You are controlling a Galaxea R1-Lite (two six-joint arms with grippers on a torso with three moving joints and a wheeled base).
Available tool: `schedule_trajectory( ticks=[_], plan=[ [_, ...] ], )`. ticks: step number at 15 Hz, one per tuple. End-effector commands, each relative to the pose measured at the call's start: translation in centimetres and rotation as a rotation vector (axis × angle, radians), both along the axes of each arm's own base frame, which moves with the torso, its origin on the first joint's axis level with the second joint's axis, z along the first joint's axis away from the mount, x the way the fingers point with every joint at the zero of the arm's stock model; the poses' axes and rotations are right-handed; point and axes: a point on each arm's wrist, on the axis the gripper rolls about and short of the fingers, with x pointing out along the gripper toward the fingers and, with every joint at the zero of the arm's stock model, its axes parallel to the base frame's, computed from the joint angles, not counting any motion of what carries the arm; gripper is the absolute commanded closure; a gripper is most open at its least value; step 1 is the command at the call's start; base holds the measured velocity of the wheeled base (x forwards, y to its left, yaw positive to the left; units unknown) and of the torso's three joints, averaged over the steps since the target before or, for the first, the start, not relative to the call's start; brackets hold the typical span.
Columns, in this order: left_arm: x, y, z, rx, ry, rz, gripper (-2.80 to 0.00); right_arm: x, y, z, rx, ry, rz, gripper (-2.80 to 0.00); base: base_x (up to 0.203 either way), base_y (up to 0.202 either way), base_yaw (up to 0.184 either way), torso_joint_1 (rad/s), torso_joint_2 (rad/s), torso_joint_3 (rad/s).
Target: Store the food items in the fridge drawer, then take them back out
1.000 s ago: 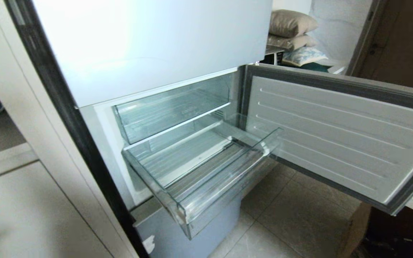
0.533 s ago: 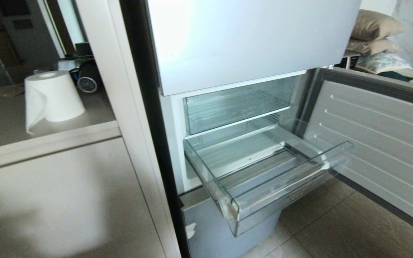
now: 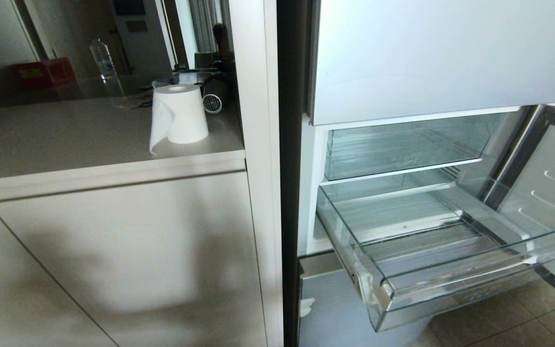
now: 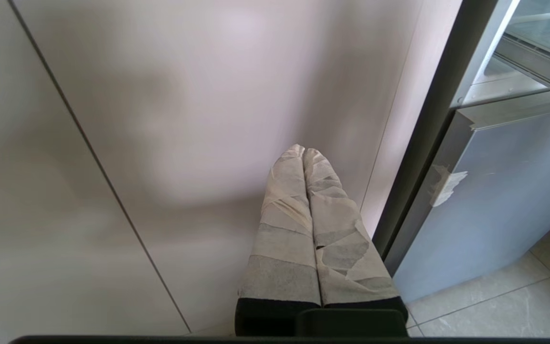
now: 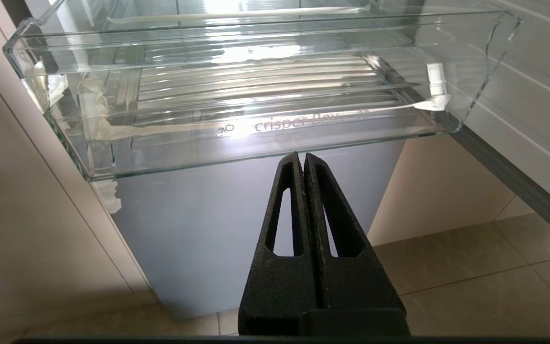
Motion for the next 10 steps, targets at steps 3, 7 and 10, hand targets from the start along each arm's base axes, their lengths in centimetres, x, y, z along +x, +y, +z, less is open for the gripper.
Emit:
schedule_trajectory(
  ticks=[3, 7, 10],
  plan=[
    [0.0, 0.0, 0.0, 0.000, -0.001, 0.000, 0.00, 1.0, 0.0, 0.9, -0.004, 0.115, -0.007, 0.00, 0.000, 0.000, 0.000, 0.000, 0.00, 0.000],
    [0.0, 0.0, 0.0, 0.000, -0.001, 0.000, 0.00, 6.5, 0.0, 4.0, 0.062, 0.510, -0.022, 0.00, 0.000, 0.000, 0.000, 0.000, 0.00, 0.000],
    [0.0, 0.0, 0.0, 0.000, -0.001, -0.001, 0.00, 11.6, 0.1, 4.9, 0.090, 0.726, -0.020, 0.00, 0.000, 0.000, 0.000, 0.000, 0.00, 0.000]
  ],
)
